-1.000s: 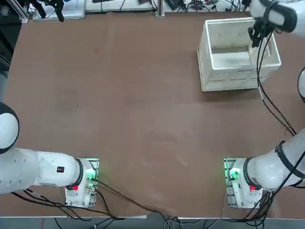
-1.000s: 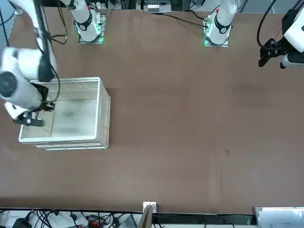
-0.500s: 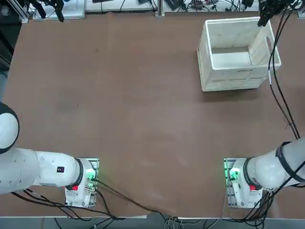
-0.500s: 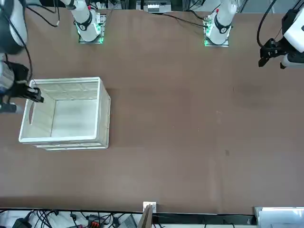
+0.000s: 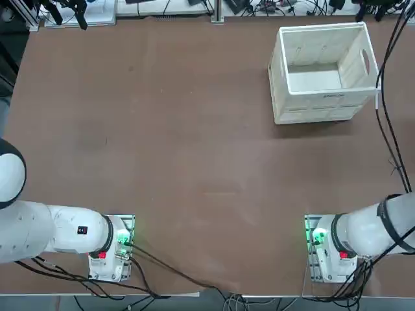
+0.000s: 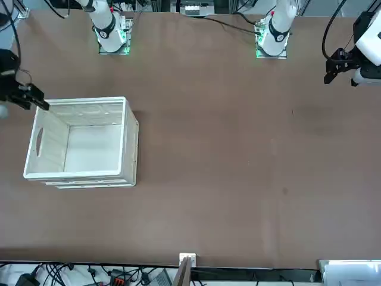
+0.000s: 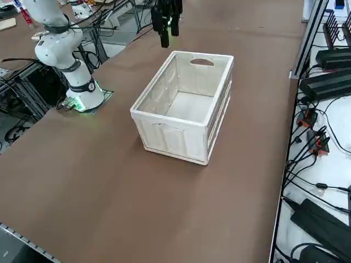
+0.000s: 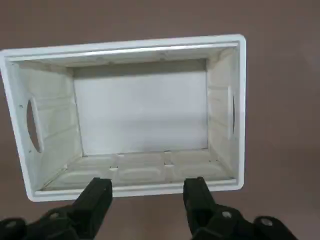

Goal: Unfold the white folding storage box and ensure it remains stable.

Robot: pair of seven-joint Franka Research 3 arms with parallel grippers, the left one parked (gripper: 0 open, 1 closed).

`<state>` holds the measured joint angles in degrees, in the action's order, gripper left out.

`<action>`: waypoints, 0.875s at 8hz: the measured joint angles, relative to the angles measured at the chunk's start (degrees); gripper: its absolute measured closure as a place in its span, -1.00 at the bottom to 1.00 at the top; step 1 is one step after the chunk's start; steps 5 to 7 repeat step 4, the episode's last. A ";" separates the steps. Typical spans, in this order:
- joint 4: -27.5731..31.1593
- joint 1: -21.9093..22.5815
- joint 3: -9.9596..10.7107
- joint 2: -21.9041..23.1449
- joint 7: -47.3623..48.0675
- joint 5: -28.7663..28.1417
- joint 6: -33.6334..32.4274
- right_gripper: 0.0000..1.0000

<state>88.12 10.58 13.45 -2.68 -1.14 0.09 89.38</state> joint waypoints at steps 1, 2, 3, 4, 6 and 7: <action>-0.85 -1.59 -1.96 1.00 0.01 -0.22 -0.98 -1.00; -0.72 -5.50 -6.20 2.25 0.01 -0.32 -2.26 -1.00; -0.24 -8.17 -9.26 3.32 0.01 -0.36 -3.31 -1.00; 0.16 -8.95 -10.35 4.00 0.01 -0.36 -3.53 -1.00; 0.16 -8.95 -10.35 4.00 0.01 -0.36 -3.53 -1.00; 0.16 -8.95 -10.35 4.00 0.01 -0.36 -3.53 -1.00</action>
